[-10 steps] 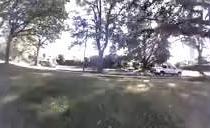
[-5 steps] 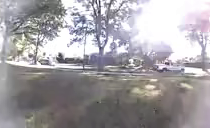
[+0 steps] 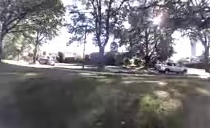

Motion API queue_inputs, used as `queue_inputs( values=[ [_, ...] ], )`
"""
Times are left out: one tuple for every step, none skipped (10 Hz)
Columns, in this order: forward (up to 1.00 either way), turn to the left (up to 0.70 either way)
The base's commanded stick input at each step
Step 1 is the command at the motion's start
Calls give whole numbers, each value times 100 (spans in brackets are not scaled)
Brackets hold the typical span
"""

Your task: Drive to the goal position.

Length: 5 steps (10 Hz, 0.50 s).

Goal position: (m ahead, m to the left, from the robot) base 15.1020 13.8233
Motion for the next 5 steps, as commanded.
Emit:
queue_inputs(
  values=[
    [100, 0],
    [100, 0],
    [100, 0],
    [100, 0],
    [100, 0]
  ],
)
